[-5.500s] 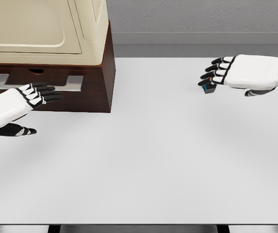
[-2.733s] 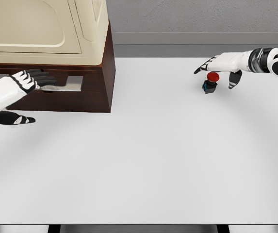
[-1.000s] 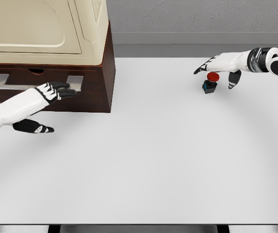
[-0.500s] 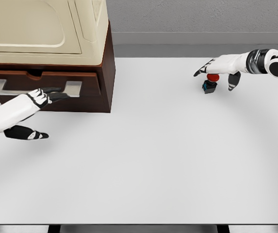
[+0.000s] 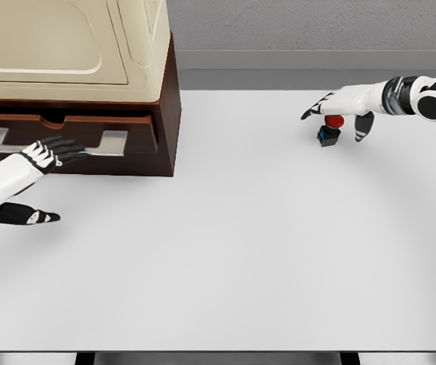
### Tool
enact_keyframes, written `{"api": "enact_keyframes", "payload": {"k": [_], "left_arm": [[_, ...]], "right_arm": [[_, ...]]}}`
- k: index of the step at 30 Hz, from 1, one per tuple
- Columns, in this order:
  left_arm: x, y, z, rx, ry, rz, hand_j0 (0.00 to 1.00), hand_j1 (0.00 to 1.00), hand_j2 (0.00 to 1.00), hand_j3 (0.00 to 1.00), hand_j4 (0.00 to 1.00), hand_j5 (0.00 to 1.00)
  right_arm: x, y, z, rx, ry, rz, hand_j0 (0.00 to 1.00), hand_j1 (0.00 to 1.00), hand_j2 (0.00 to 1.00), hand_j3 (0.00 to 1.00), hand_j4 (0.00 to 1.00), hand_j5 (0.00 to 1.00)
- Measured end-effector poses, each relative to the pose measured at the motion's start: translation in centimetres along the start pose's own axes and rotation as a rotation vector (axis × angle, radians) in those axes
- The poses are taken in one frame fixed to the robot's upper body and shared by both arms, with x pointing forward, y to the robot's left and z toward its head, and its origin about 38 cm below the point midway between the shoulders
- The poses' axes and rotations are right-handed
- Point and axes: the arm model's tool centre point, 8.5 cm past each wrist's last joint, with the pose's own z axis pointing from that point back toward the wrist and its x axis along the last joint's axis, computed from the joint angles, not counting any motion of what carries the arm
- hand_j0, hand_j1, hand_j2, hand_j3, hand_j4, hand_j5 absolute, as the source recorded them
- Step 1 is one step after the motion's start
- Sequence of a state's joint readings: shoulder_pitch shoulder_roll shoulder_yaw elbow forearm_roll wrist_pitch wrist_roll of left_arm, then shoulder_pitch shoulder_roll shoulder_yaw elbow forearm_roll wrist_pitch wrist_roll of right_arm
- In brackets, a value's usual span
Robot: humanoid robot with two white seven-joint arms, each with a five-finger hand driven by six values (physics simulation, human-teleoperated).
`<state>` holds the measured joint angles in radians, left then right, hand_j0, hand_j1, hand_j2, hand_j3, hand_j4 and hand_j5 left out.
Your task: Open the cabinet drawer with left arm, and place a switch into the drawer with right arm
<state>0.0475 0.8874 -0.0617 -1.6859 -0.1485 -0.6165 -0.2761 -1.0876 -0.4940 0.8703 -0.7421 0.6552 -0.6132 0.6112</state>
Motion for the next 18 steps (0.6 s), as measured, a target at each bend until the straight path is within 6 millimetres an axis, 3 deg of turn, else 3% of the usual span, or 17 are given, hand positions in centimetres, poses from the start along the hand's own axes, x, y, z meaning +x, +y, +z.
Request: {"api": "enact_keyframes", "payload": {"k": [18], "left_arm": [[0.2, -0.2, 3.0, 0.051, 0.044, 0.048, 1.00, 1.00, 1.00, 1.00, 1.00, 1.00]], "right_arm": [[-0.1, -0.2, 0.1, -0.004, 0.002, 0.001, 1.00, 1.00, 1.00, 1.00, 1.00, 1.00]]}}
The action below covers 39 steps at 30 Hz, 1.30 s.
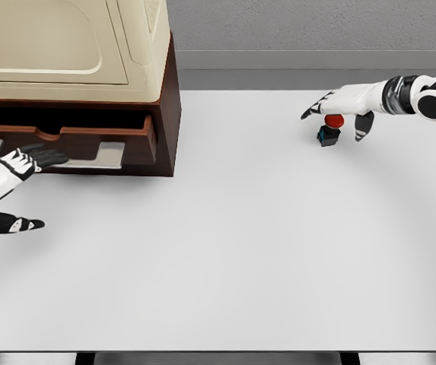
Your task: Open the cabinet drawer with left arm, and place a switch into the drawer with right arm
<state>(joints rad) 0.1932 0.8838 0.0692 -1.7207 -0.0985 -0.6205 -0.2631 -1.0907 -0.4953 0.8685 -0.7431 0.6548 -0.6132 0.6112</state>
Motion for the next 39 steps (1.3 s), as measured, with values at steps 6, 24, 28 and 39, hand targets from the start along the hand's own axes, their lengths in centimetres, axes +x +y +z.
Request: {"api": "enact_keyframes", "payload": {"k": [6, 24, 28, 39], "left_arm": [[0.3, 0.1, 1.2, -0.007, 0.019, -0.028, 1.00, 1.00, 1.00, 1.00, 1.00, 1.00], [1.1, 3.8, 3.1, 0.051, 0.059, -0.132, 1.00, 1.00, 1.00, 1.00, 1.00, 1.00], [1.4, 6.2, 2.5, 0.112, 0.040, -0.182, 1.00, 1.00, 1.00, 1.00, 1.00, 1.00], [1.7, 6.1, 0.9, 0.221, 0.002, -0.152, 1.00, 1.00, 1.00, 1.00, 1.00, 1.00]], "right_arm": [[-0.2, -0.3, 0.2, -0.007, 0.003, -0.001, 1.00, 1.00, 1.00, 1.00, 1.00, 1.00], [-1.7, -0.1, 1.9, -0.018, 0.036, -0.010, 1.00, 1.00, 1.00, 1.00, 1.00, 1.00], [-1.7, -0.4, 2.0, -0.022, 0.037, -0.008, 1.00, 1.00, 1.00, 1.00, 1.00, 1.00], [-1.3, 0.0, 1.6, -0.013, 0.029, -0.005, 1.00, 1.00, 1.00, 1.00, 1.00, 1.00]]}}
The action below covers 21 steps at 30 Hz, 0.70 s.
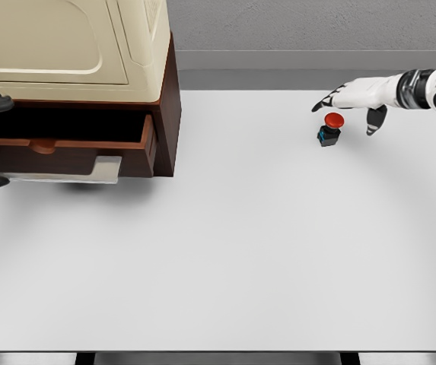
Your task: Open the cabinet drawer with left arm, and place a switch into the drawer with right arm
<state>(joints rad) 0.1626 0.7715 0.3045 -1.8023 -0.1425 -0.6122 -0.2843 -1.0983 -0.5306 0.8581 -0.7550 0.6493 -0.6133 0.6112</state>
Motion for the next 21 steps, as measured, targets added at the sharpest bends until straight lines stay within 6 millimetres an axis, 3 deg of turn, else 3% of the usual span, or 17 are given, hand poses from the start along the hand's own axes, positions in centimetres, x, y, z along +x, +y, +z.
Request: {"api": "enact_keyframes", "payload": {"k": [11, 21], "left_arm": [[0.8, -2.7, -1.4, -0.005, -0.035, 0.068, 1.00, 1.00, 1.00, 1.00, 1.00, 1.00], [0.9, -3.2, -1.5, -0.009, -0.035, 0.082, 1.00, 1.00, 1.00, 1.00, 1.00, 1.00]], "right_arm": [[1.2, -0.7, -0.5, -0.007, -0.025, 0.037, 1.00, 1.00, 1.00, 1.00, 1.00, 1.00], [2.4, -0.5, -2.0, 0.019, -0.047, 0.047, 1.00, 1.00, 1.00, 1.00, 1.00, 1.00]]}}
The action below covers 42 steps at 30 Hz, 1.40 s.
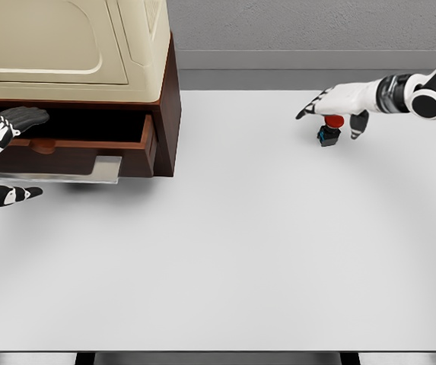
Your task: Open the cabinet drawer with left arm, and place a switch into the drawer with right arm
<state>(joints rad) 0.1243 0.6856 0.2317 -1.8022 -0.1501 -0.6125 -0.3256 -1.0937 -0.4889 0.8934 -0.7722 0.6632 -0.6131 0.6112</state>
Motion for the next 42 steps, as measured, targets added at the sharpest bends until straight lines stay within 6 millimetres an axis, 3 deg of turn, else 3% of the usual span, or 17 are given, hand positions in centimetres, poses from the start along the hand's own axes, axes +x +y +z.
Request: {"api": "enact_keyframes", "payload": {"k": [19, 23, 37, 42], "left_arm": [[0.1, -0.1, -0.2, 0.008, -0.004, 0.005, 1.00, 1.00, 1.00, 1.00, 1.00, 1.00], [0.1, -0.1, -0.2, 0.008, -0.004, 0.006, 1.00, 1.00, 1.00, 1.00, 1.00, 1.00], [0.1, -0.2, -0.2, 0.009, -0.004, 0.008, 1.00, 1.00, 1.00, 1.00, 1.00, 1.00], [0.1, -0.2, -0.2, 0.008, -0.003, 0.009, 1.00, 1.00, 1.00, 1.00, 1.00, 1.00]], "right_arm": [[-1.1, 1.1, -0.5, 0.036, 0.028, -0.056, 0.97, 0.97, 0.97, 0.97, 0.97, 0.97], [-1.1, 1.2, -0.6, 0.038, 0.030, -0.059, 0.80, 0.80, 0.80, 0.80, 0.80, 0.80], [-1.0, 1.0, -0.6, 0.034, 0.027, -0.060, 0.60, 0.60, 0.60, 0.60, 0.60, 0.60], [-0.8, 0.8, -0.8, 0.031, 0.021, -0.058, 0.46, 0.46, 0.46, 0.46, 0.46, 0.46]]}}
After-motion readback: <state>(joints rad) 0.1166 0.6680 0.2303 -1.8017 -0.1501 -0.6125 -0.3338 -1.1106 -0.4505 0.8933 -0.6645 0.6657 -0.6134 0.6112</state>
